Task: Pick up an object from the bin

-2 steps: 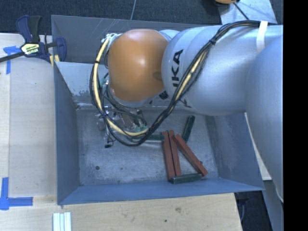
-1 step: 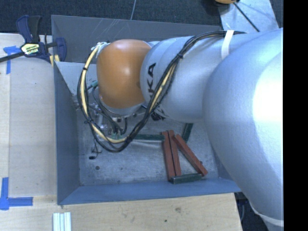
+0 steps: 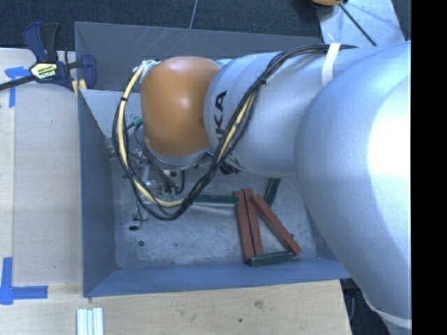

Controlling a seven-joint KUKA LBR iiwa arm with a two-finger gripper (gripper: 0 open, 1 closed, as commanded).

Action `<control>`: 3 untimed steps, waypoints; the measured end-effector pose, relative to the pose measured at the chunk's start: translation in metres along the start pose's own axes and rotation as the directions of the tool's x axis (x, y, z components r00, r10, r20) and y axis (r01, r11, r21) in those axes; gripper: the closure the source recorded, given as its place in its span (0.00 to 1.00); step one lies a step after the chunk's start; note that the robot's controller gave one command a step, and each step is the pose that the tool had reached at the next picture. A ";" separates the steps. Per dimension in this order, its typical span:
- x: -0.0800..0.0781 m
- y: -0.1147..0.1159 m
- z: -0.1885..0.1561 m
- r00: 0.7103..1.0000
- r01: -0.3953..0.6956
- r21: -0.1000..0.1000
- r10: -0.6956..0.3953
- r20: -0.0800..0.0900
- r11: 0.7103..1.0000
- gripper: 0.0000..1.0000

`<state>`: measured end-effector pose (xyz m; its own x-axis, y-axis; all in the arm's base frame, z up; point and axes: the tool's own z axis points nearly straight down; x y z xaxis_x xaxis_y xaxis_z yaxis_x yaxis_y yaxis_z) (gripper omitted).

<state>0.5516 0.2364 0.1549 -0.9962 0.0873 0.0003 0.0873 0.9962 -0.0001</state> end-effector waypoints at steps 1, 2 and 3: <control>0.019 -0.015 0.039 0.997 0.072 -0.003 -0.072 0.008 0.997 0.00; 0.020 -0.025 0.066 0.990 0.143 0.001 -0.143 -0.003 0.990 0.00; 0.005 -0.050 0.062 0.937 0.350 0.000 -0.350 0.005 0.937 0.00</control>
Offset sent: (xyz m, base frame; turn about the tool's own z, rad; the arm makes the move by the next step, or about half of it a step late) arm -0.0007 -0.0321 -0.0657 -0.2024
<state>0.5427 0.1871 0.0933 -0.9638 -0.2664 -0.0044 -0.2664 0.9639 0.0004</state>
